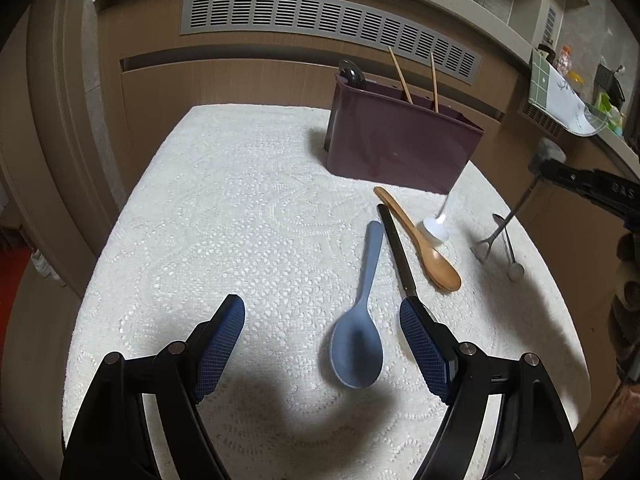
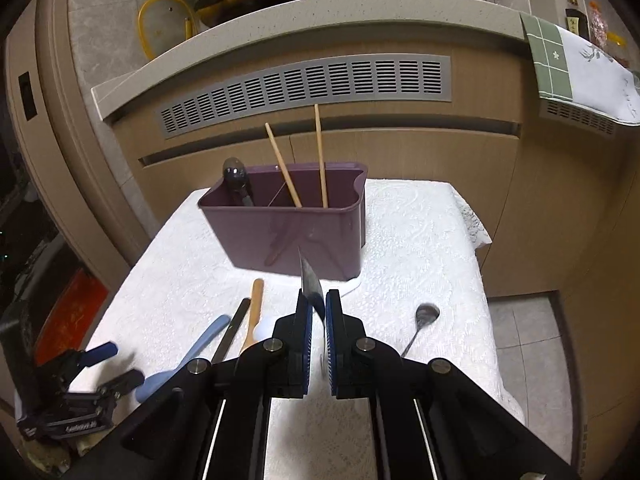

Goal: Organize utensils
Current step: 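Grasp the brown translucent spoon with the left tool and lift it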

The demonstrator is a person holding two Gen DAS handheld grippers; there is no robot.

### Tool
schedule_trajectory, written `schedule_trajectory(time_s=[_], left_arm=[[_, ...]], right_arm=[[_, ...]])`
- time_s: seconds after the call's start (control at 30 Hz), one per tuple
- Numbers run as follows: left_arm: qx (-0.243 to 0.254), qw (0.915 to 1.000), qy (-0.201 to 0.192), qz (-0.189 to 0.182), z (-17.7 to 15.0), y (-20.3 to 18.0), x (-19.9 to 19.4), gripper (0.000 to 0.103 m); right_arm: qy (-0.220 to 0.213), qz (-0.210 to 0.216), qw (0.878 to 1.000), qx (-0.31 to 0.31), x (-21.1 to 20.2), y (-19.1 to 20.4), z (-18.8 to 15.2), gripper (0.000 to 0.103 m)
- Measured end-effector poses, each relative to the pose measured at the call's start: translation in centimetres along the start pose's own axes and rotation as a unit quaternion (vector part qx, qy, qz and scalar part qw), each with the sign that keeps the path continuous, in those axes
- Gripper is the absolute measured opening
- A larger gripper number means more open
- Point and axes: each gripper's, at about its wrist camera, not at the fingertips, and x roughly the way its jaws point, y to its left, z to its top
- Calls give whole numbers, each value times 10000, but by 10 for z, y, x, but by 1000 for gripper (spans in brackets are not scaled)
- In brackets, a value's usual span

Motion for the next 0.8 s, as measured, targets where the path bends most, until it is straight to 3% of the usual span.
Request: schedule_trajectory(time_s=[0.13, 0.23, 0.5, 0.63, 0.8], left_arm=[[117, 9999, 85, 26, -1, -5, 4, 80], [120, 9998, 134, 12, -1, -4, 5, 80], [311, 9989, 178, -300, 3, -21, 14, 80], [749, 9959, 202, -467, -6, -41, 11, 80], [743, 9954, 310, -526, -21, -54, 6, 59]], right_arm=[[-22, -145, 9996, -239, 26, 5, 14, 6], [-6, 90, 9998, -176, 29, 4, 29, 2], [-366, 313, 9988, -57, -16, -6, 43, 2], [-468, 290, 9984, -123, -36, -9, 35, 2], [-385, 223, 9990, -70, -38, -12, 17, 2]])
